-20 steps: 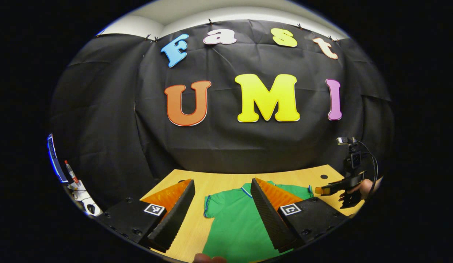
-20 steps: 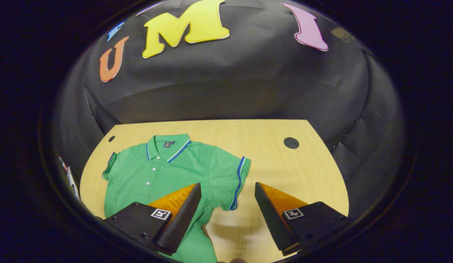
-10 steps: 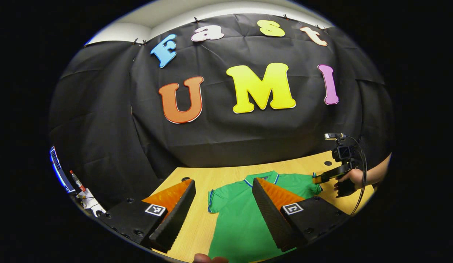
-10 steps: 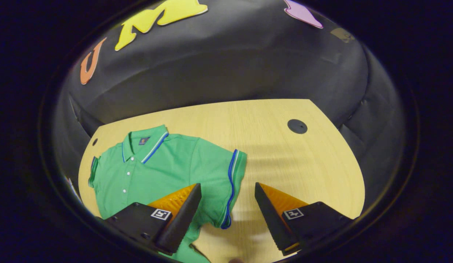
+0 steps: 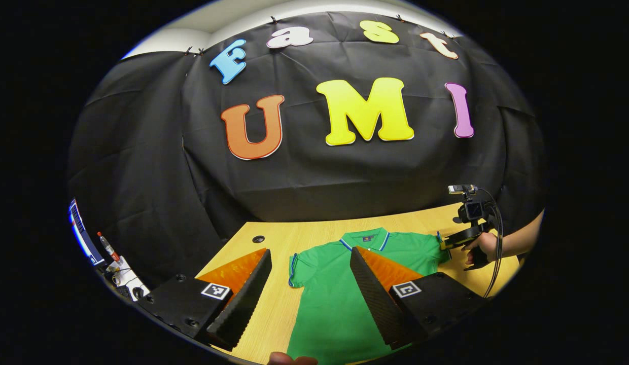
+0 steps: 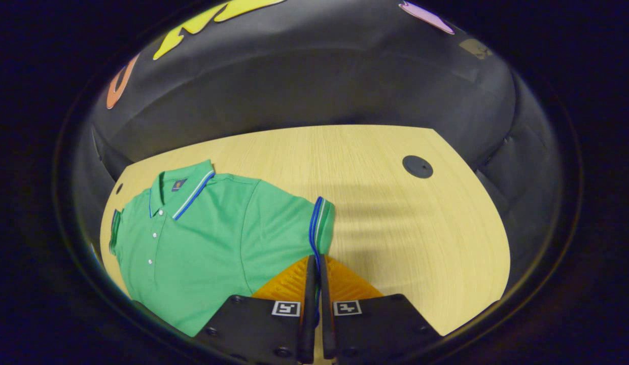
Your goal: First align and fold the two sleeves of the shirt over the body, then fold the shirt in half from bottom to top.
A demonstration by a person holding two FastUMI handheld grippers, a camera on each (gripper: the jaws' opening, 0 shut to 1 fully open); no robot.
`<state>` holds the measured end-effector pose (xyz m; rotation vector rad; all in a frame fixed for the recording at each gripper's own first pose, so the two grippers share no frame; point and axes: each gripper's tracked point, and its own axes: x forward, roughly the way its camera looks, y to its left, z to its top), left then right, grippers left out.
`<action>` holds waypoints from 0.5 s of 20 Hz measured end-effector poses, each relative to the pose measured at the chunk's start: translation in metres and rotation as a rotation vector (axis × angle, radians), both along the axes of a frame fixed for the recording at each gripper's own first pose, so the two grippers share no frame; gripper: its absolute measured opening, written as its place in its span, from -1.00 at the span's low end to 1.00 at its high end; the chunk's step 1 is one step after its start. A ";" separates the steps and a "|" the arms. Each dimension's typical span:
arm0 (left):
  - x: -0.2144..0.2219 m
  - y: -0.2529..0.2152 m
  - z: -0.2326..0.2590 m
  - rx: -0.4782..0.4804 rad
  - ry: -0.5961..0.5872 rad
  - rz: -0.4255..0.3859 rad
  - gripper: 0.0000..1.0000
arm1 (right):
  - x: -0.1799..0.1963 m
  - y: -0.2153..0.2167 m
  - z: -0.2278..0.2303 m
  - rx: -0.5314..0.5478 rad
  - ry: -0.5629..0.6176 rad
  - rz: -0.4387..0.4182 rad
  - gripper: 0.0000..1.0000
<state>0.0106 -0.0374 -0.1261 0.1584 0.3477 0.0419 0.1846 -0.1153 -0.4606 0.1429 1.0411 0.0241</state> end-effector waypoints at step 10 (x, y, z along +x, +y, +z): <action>-0.003 0.012 -0.003 -0.028 0.005 0.032 0.99 | 0.011 0.021 0.055 0.113 -0.082 -0.042 -0.82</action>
